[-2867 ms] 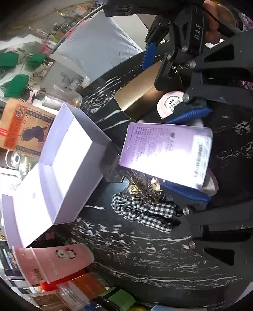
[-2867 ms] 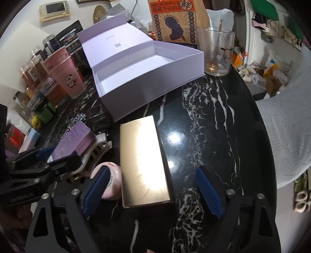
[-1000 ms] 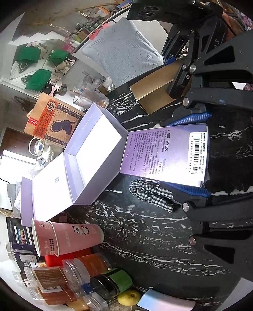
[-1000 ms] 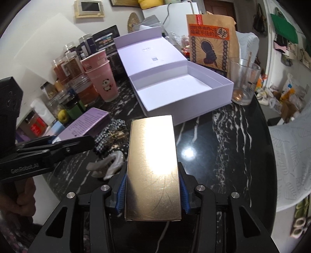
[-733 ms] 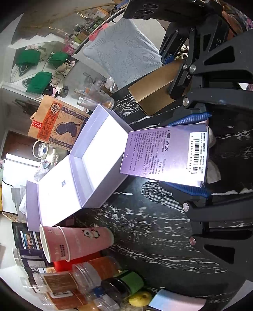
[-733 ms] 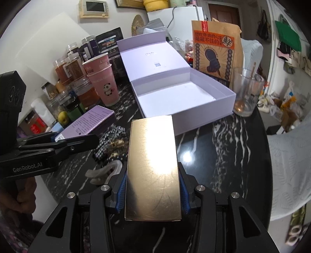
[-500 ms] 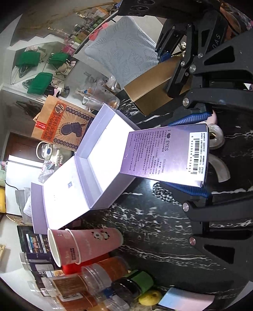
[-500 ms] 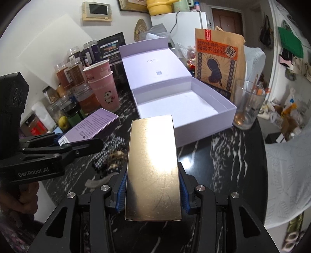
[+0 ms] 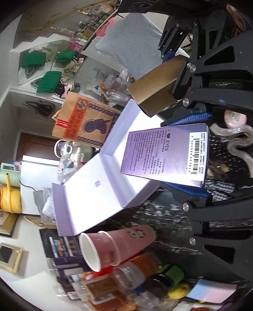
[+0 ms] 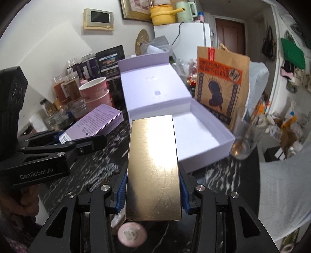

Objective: Organize rigid objects
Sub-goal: 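Carry the purple box and gold box together into the lavender gift box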

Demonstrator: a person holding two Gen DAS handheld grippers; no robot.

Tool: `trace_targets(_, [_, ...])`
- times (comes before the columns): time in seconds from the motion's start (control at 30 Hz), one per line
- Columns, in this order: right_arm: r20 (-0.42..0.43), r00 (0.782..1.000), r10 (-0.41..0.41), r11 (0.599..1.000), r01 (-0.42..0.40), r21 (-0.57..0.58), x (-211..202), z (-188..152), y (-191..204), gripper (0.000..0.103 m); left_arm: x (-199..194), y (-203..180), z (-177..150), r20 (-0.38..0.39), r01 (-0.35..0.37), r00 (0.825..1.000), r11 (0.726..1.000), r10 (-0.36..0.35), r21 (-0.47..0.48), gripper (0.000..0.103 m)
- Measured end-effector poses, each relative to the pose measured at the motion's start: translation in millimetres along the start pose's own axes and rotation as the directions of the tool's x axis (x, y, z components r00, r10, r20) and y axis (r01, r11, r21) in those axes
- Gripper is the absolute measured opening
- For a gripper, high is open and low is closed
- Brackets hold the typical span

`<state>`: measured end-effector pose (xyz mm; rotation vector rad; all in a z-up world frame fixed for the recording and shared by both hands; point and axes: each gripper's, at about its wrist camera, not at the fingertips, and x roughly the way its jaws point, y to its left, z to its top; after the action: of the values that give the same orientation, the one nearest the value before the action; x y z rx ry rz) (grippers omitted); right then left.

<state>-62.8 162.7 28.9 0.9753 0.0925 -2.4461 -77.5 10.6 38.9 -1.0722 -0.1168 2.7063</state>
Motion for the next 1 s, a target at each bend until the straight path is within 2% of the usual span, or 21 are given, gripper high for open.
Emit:
trace_targets(0.4, [0.005,1.0,-0.006,1.0,0.006,-0.002,15,38,-21,0.044,24,-11,45,0.017,0.011,1.0,0.998,-0.012,0.054,0.052])
trace_targets(1.0, [-0.008,1.0,-0.026,0.999,0.026,-0.027,52,84,-45,0.044,79,-4,93,-0.027,0.004,1.0,0.998,-0.002,0.061,0.052])
